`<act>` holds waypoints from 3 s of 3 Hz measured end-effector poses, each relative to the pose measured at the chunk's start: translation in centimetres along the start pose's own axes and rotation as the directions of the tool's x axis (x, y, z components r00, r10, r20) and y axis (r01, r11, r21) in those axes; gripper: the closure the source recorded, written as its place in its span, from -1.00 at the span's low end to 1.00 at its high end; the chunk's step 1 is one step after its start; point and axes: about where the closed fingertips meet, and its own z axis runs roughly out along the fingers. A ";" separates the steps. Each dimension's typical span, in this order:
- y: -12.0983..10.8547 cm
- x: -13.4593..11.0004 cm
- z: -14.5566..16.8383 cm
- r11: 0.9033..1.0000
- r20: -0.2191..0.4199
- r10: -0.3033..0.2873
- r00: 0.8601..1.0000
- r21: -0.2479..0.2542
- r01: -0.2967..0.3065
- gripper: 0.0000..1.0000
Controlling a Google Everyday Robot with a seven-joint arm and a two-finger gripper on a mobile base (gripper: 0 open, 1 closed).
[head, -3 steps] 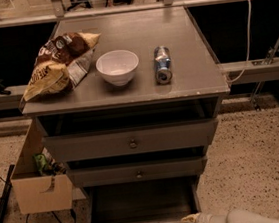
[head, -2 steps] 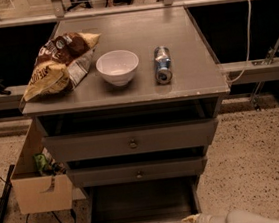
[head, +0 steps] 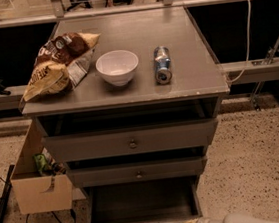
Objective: Close bottom drawer
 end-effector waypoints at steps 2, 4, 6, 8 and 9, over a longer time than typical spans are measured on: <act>2.1 2.0 2.7 0.998 -0.002 0.011 1.000 -0.055 -0.011 1.00; 2.2 3.9 5.8 0.996 -0.016 0.034 0.999 -0.087 -0.036 0.93; 2.2 3.9 5.8 0.996 -0.016 0.034 0.999 -0.087 -0.036 0.00; 1.6 3.9 8.6 0.993 -0.047 0.021 0.999 -0.118 -0.026 -1.00; 1.9 3.9 8.5 0.993 -0.047 0.021 0.999 -0.118 -0.026 1.00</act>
Offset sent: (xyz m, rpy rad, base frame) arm -0.0161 0.0083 -0.0520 0.0007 0.0656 0.0394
